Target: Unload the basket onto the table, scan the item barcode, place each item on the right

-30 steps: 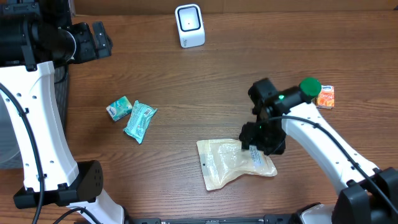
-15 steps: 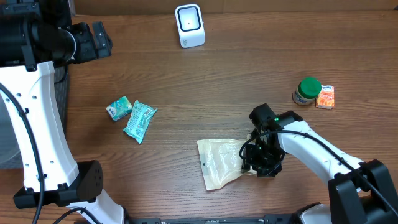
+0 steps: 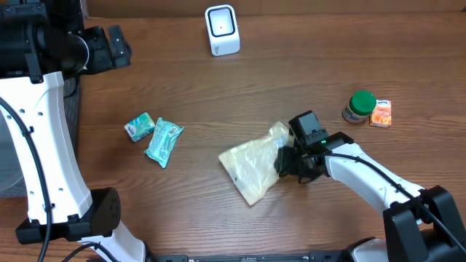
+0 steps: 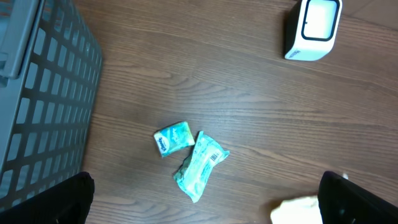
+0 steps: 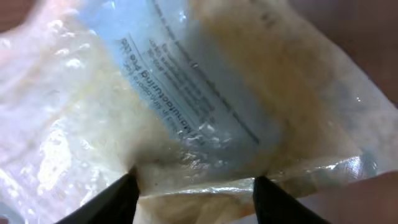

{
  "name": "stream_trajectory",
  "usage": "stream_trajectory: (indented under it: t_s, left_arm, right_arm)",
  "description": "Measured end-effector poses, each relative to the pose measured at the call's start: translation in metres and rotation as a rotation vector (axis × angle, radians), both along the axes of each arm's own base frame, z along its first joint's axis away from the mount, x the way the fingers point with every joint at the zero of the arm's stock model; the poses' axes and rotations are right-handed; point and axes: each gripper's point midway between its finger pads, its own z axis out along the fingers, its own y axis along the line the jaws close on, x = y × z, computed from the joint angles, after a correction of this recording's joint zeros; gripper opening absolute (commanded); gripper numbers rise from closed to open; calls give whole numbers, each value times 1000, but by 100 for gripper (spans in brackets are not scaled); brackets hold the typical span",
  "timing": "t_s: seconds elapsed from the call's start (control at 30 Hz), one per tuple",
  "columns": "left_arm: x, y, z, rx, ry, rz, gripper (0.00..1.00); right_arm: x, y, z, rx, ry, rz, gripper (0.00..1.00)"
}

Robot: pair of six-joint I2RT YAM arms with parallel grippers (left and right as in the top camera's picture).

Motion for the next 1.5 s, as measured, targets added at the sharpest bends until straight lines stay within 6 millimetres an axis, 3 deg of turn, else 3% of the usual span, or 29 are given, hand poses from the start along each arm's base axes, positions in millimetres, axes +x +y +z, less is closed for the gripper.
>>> stream_trajectory:
  t_s: [0.2,0.37,0.5,0.63,0.77,1.1,1.27,1.5]
  left_arm:
    - [0,0,0,0,0,0,100]
    - [0,0,0,0,0,0,100]
    - [0,0,0,0,0,0,100]
    - [0,0,0,0,0,0,100]
    - [0,0,0,0,0,0,100]
    - [0,0,0,0,0,0,100]
    - [0,0,0,0,0,0,100]
    - [0,0,0,0,0,0,100]
  right_arm:
    - [46,8,16,5,-228,70,76]
    - [47,-7,20,11,-168,10,79]
    - [43,-37,33,33,-23,-217,86]
    - [42,-51,38,104,60,-371,86]
    - [41,-40,35,168,84,-423,85]
    - [21,2,1,267,101,-471,79]
    - [30,25,4,336,32,-462,73]
    - [38,37,-3,367,-11,-491,67]
